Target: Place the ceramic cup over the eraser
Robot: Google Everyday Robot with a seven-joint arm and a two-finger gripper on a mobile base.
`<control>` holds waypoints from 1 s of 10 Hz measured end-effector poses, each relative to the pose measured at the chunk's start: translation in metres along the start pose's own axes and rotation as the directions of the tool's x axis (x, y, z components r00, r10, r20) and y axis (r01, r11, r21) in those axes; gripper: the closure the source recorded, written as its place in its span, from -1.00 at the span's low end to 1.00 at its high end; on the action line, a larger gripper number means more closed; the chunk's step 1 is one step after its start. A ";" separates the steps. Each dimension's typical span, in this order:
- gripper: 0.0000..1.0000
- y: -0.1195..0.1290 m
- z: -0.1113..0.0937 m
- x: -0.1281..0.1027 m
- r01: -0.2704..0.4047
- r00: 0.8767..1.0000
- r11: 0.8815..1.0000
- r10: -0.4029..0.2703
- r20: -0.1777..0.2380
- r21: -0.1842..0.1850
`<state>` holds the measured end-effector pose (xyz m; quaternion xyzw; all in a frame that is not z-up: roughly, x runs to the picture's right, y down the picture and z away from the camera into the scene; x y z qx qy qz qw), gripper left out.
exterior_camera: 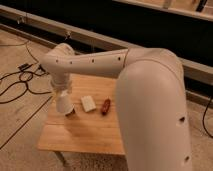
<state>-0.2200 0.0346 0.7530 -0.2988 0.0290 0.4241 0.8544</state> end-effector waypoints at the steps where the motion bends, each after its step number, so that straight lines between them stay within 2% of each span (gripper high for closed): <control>1: 1.00 -0.001 0.005 -0.001 0.002 1.000 1.000 -0.002 0.003 -0.003; 5: 1.00 -0.010 0.025 -0.004 0.014 1.000 1.000 -0.014 0.024 0.004; 6: 0.92 -0.013 0.031 -0.004 0.021 0.999 1.000 -0.022 0.033 0.010; 9: 0.37 -0.020 0.045 -0.001 0.021 0.999 1.000 -0.022 0.044 0.018; 10: 0.10 -0.022 0.050 0.000 0.019 0.999 1.000 -0.020 0.047 0.019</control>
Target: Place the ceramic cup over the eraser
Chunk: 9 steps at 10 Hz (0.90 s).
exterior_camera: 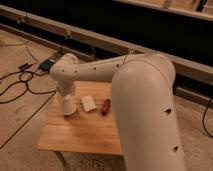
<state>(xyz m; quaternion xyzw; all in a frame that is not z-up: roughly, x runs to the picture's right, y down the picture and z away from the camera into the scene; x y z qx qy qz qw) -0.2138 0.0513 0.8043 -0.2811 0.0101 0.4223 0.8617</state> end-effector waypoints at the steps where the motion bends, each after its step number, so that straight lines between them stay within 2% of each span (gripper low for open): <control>1: -0.06 -0.001 0.002 0.001 -0.001 1.000 1.000 0.001 0.001 0.001; 3: -0.50 -0.001 0.007 0.004 -0.001 1.000 1.000 0.001 0.000 0.001; 4: -0.58 -0.001 0.008 0.005 0.000 1.000 1.000 0.000 -0.001 0.000; 9: -0.60 0.001 0.011 0.009 0.000 1.000 1.000 0.000 0.007 -0.010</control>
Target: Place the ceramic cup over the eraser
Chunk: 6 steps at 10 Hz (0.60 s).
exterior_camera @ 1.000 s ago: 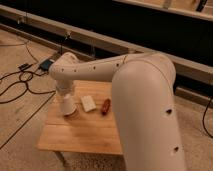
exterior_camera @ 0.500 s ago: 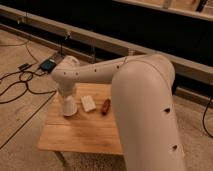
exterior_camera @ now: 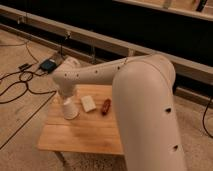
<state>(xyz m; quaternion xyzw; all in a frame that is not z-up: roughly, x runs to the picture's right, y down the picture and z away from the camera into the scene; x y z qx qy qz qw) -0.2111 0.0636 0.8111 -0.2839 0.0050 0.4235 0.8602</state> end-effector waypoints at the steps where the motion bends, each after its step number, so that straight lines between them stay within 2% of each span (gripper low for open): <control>1: -0.60 -0.003 -0.002 -0.001 -0.011 1.000 1.000 0.011 0.010 -0.001; 3: -0.60 -0.008 -0.007 -0.002 -0.031 0.999 1.000 0.031 0.029 -0.001; 6: -0.60 -0.034 -0.025 -0.001 -0.115 0.991 0.993 0.115 0.075 -0.005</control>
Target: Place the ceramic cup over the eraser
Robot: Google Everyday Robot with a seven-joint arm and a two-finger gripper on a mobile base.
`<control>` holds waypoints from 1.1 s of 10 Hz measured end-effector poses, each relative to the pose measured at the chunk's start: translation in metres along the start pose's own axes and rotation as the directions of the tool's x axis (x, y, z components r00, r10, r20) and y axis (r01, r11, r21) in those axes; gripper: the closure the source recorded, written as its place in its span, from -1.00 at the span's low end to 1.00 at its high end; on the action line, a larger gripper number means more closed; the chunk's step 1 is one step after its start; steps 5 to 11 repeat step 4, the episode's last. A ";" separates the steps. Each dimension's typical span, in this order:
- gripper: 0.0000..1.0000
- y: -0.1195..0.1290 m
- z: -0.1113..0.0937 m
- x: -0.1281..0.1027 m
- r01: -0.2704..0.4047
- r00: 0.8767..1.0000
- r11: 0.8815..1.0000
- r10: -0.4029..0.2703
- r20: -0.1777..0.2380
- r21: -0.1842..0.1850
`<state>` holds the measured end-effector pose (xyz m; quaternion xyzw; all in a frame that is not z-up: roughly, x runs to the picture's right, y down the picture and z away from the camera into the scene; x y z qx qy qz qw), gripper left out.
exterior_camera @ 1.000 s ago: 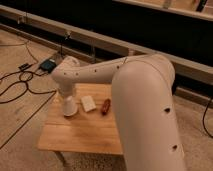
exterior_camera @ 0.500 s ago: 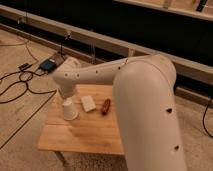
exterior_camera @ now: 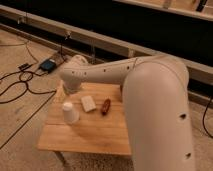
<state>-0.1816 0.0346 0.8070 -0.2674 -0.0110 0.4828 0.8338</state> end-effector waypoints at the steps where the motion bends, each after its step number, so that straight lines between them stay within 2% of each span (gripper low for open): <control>1: -0.60 -0.009 -0.004 0.001 -0.026 1.000 1.000 0.026 0.007 -0.001; 11: -0.60 -0.005 -0.004 0.000 -0.024 1.000 1.000 0.024 0.006 -0.007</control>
